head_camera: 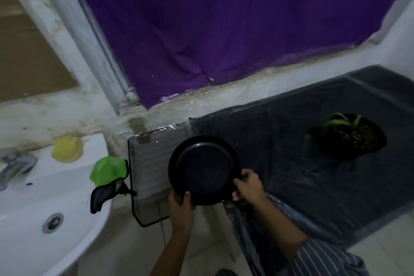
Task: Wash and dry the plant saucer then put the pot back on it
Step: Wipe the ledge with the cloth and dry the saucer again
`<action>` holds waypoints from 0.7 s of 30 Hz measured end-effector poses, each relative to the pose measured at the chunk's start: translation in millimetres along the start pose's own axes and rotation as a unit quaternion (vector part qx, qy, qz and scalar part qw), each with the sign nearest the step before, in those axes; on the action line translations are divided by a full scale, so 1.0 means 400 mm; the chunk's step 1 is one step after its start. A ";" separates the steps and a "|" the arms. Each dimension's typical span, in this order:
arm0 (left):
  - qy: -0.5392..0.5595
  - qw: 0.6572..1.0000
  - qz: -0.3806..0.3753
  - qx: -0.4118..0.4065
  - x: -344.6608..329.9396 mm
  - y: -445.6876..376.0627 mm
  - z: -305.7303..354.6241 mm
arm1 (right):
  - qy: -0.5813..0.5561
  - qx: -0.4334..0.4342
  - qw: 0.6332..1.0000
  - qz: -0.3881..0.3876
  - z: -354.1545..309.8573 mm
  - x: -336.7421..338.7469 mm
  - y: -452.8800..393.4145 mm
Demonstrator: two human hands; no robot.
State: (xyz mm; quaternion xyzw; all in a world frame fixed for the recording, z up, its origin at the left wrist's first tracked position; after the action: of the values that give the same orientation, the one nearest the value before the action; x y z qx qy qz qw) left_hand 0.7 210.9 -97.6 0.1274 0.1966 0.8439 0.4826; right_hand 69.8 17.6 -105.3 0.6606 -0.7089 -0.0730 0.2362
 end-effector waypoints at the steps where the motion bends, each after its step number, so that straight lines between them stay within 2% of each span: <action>1: 0.007 1.000 -0.009 -0.003 -0.013 0.011 -0.002 | -0.002 -0.004 1.000 0.008 0.009 0.019 0.008; 7: 0.000 0.998 -0.054 0.021 -0.118 0.065 -0.019 | -0.019 -0.012 0.998 0.052 0.048 0.147 0.035; 13: -0.073 0.991 -0.109 0.029 -0.242 0.090 -0.054 | -0.052 -0.037 0.995 0.076 0.076 0.286 0.022; 21: -0.057 0.995 -0.066 0.050 -0.386 0.058 -0.080 | -0.017 -0.051 0.998 0.021 0.075 0.388 -0.114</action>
State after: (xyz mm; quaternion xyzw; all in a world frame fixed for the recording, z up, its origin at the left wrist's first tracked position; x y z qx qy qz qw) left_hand 47.4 60.2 -119.7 0.1862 0.2186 0.7909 0.5404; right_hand 95.6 -144.6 -113.4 0.6314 -0.7218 -0.1154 0.2589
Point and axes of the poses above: each hand's wrist, its own y-axis away from the middle knuckle, its own x-axis out of the back of the hand, z = x × y, the point moved 3 cm from there along -y, towards the middle knuckle, and after that the axes turned 4 degrees about x, right-handed, at the moved point
